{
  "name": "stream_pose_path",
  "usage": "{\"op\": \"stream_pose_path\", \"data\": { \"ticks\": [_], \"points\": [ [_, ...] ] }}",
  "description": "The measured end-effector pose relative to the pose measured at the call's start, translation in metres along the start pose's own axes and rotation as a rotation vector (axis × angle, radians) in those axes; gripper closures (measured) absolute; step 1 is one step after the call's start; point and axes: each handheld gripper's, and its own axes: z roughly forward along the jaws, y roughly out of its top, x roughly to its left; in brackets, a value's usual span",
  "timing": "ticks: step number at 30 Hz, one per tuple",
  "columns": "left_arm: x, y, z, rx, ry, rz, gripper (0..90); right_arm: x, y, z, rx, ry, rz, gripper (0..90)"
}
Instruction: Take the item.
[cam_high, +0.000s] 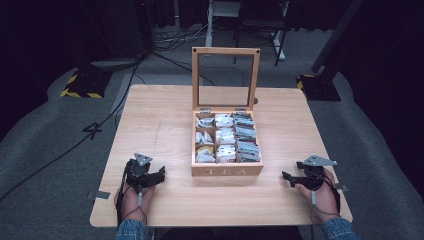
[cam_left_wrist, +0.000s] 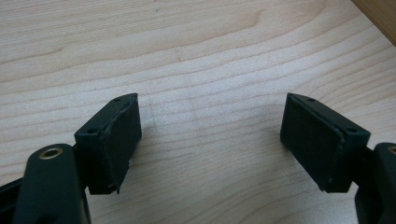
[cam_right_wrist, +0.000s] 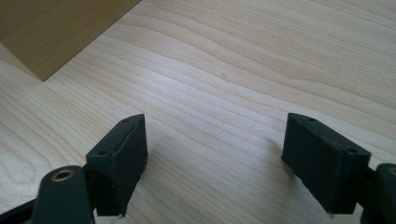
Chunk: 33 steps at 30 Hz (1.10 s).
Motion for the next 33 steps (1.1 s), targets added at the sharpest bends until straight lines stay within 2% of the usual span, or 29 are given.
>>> {"op": "stream_pose_path", "data": {
  "ticks": [4, 8, 10, 11, 12, 13, 18, 21, 24, 26, 33],
  "points": [
    [0.000, 0.000, 0.000, 0.000, 0.000, 0.000, 21.1, 0.000, 0.000, 0.000, -0.002, 0.000, 0.004, 23.6],
    [0.000, 0.000, 0.000, -0.001, 0.000, -0.001, 21.0, -0.001, 0.001, 0.000, -0.011, -0.005, 0.008, 29.0],
    [0.000, 0.000, 0.000, 0.000, 0.000, 0.000, 21.0, -0.002, 0.001, 0.000, -0.019, 0.009, 0.007, 33.6],
    [0.000, 0.000, 0.000, -0.001, 0.000, -0.001, 21.0, -0.004, 0.002, -0.001, -0.019, 0.030, 0.026, 38.2],
    [0.000, 0.000, 0.000, -0.001, 0.000, -0.001, 21.0, -0.004, 0.002, -0.001, -0.019, 0.030, 0.026, 38.2],
    [0.000, 0.000, 0.000, -0.002, 0.000, -0.003, 21.0, -0.005, 0.004, -0.004, -0.027, 0.058, 0.048, 39.1],
    [0.000, 0.000, 0.000, -0.002, 0.000, -0.003, 21.0, -0.003, 0.013, -0.011, -0.043, 0.056, 0.029, 39.2],
    [0.000, 0.000, 0.000, -0.002, 0.000, -0.003, 21.0, -0.003, 0.023, -0.020, -0.056, 0.078, 0.041, 39.2],
    [0.000, 0.000, 0.000, 0.000, 0.000, 0.000, 21.0, -0.003, 0.029, -0.023, -0.042, 0.103, 0.044, 39.4],
    [0.000, 0.000, 0.000, 0.000, 0.000, 0.000, 21.0, 0.001, 0.036, -0.024, -0.052, 0.121, 0.039, 39.6],
    [0.000, 0.000, 0.000, -0.002, 0.000, -0.003, 21.0, 0.008, 0.055, -0.029, -0.079, 0.126, 0.006, 39.6]
  ]
}}
